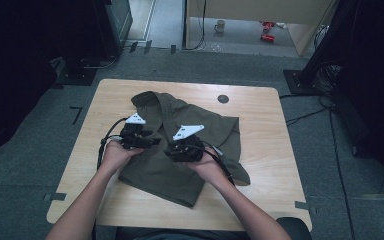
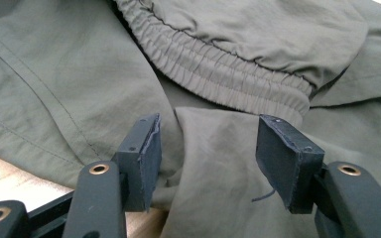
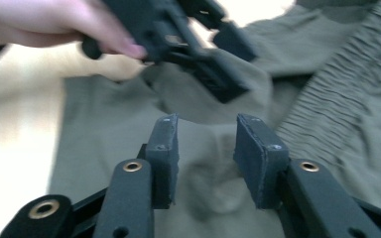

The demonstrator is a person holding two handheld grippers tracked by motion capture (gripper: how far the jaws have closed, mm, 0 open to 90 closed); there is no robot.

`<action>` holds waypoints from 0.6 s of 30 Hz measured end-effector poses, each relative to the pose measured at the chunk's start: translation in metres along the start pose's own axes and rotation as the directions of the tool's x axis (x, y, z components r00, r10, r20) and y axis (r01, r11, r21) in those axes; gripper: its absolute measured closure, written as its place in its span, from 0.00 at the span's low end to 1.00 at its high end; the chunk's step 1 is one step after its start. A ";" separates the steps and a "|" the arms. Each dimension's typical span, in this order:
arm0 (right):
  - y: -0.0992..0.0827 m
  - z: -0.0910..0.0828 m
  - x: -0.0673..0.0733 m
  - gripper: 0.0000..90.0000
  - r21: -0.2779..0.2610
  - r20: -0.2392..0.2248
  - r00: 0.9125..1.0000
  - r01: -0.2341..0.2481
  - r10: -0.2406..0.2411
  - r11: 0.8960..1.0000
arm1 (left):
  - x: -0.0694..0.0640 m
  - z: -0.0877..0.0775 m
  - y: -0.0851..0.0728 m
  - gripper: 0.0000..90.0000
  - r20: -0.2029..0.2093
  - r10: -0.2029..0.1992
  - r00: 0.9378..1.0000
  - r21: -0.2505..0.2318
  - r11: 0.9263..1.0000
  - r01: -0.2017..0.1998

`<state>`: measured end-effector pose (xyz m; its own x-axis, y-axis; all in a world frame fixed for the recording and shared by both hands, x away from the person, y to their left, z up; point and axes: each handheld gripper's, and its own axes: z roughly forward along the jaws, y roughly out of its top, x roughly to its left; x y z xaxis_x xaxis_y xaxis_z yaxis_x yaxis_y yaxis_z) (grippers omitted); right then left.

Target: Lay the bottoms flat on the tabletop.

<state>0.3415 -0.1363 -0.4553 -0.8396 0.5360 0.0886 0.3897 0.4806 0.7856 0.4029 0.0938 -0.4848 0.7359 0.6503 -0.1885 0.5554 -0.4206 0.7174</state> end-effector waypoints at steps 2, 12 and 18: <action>-0.004 0.002 -0.008 0.66 0.008 0.024 1.000 -0.007 0.007 1.000 | -0.001 0.001 -0.004 0.48 -0.003 0.003 1.000 0.012 1.000 -0.003; -0.019 0.016 -0.034 0.57 0.052 0.078 0.996 -0.054 0.050 0.997 | -0.001 0.001 -0.019 0.47 -0.021 0.000 1.000 0.071 0.997 0.002; -0.024 0.028 -0.036 0.52 0.080 0.112 0.994 -0.009 0.000 0.997 | -0.003 -0.001 -0.026 0.46 -0.039 0.016 0.999 0.079 0.997 -0.013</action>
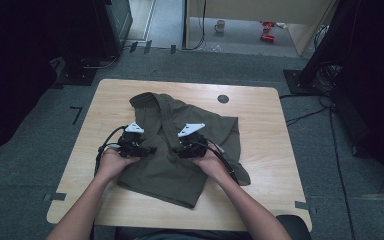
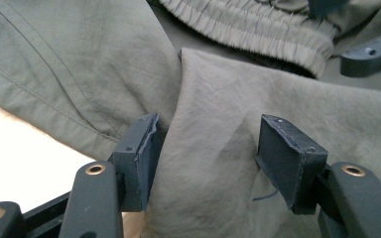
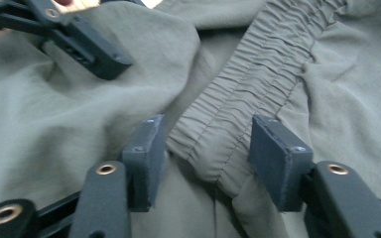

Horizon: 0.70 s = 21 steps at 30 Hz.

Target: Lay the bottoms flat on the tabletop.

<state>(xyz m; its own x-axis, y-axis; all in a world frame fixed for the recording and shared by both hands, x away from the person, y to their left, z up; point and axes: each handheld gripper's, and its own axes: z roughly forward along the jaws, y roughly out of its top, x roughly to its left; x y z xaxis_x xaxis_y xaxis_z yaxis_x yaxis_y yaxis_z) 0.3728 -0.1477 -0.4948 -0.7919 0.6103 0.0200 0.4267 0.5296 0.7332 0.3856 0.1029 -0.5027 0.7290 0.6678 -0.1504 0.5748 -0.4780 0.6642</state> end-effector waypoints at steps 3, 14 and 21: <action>-0.002 0.005 0.001 0.49 0.006 0.003 1.000 0.020 -0.020 1.000 | -0.001 -0.001 -0.002 0.45 -0.008 0.008 1.000 -0.005 1.000 -0.008; -0.012 0.017 0.004 0.51 -0.013 0.058 0.997 0.059 -0.058 0.998 | 0.001 -0.001 -0.003 0.45 0.002 -0.010 1.000 -0.020 1.000 0.010; -0.014 0.015 0.004 0.71 -0.024 0.089 0.994 0.065 -0.063 0.998 | 0.005 -0.003 -0.004 0.50 -0.003 -0.028 1.000 -0.017 0.999 0.028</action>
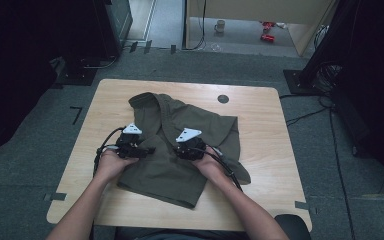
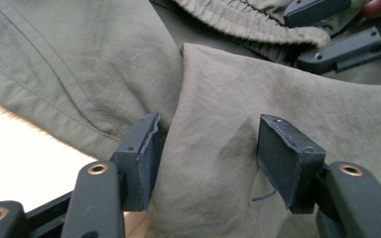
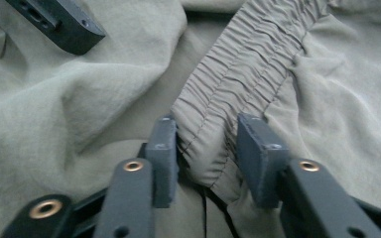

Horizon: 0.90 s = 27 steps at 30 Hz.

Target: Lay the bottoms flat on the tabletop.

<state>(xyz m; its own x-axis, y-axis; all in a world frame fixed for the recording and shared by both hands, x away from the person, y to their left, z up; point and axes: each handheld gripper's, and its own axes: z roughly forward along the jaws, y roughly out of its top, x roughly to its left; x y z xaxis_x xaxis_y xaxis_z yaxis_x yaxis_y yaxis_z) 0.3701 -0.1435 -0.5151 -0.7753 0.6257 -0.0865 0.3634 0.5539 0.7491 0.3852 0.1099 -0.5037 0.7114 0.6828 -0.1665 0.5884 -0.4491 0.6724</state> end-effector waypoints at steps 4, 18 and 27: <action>0.004 -0.006 -0.005 0.83 0.011 -0.027 0.997 -0.075 0.075 0.997 | 0.001 -0.002 -0.001 0.54 -0.011 -0.014 1.000 0.004 1.000 0.014; 0.034 -0.060 -0.041 0.87 -0.111 -0.042 0.982 -0.186 0.182 0.976 | 0.008 -0.020 -0.016 0.56 -0.032 -0.020 0.999 0.012 1.000 0.021; 0.044 -0.063 -0.083 0.87 -0.118 -0.009 0.975 -0.223 0.223 0.968 | 0.003 -0.033 0.007 0.53 -0.019 0.006 1.000 -0.092 0.996 -0.008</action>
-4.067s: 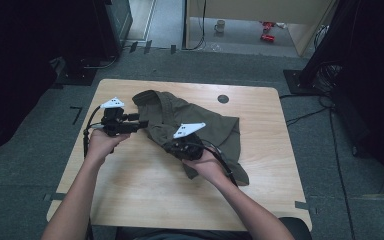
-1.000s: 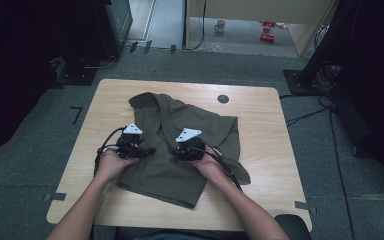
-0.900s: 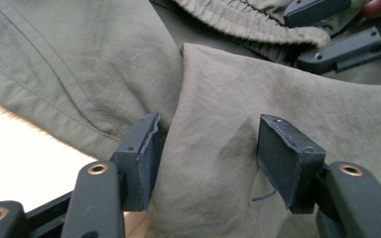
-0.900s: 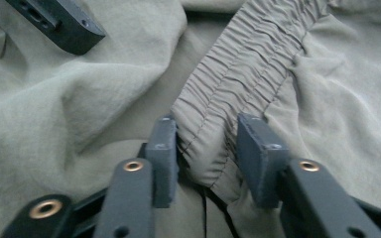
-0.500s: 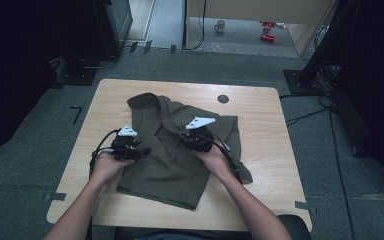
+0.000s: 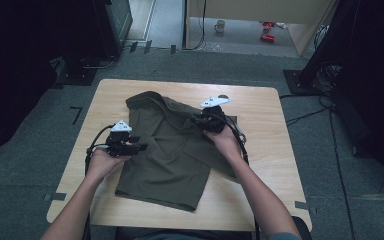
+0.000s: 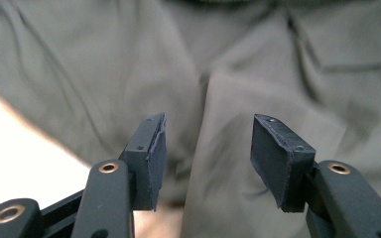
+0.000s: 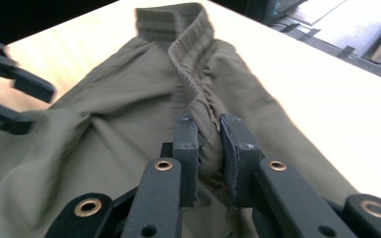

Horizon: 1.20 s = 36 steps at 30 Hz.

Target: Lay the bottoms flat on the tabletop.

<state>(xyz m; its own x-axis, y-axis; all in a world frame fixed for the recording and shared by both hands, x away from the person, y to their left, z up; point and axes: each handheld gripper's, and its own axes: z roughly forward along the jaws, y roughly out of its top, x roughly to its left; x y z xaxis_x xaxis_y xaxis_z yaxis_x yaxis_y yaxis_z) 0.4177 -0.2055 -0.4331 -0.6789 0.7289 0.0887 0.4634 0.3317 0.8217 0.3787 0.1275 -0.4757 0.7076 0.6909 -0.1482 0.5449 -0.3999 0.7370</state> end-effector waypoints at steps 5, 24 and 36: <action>0.010 0.005 -0.021 0.87 0.004 0.035 0.999 -0.011 0.011 1.000 | -0.012 0.010 0.018 0.53 0.054 0.015 0.998 -0.039 0.999 -0.013; 0.021 0.025 -0.085 0.67 0.004 0.184 0.976 -0.120 0.118 0.993 | -0.014 0.061 0.025 0.54 0.060 0.000 0.998 0.034 0.999 -0.002; 0.013 -0.013 -0.064 0.71 -0.036 0.158 0.983 -0.089 0.093 0.995 | -0.017 0.059 0.029 0.57 0.050 -0.006 0.999 0.016 1.000 0.005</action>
<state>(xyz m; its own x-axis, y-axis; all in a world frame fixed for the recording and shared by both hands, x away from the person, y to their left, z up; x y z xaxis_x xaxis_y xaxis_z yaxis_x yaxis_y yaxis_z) 0.4599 -0.2549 -0.4205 -0.5339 0.8423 0.0746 0.5010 0.2441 0.8303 0.4090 0.0690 -0.4905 0.7263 0.6620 -0.1853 0.5552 -0.4059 0.7260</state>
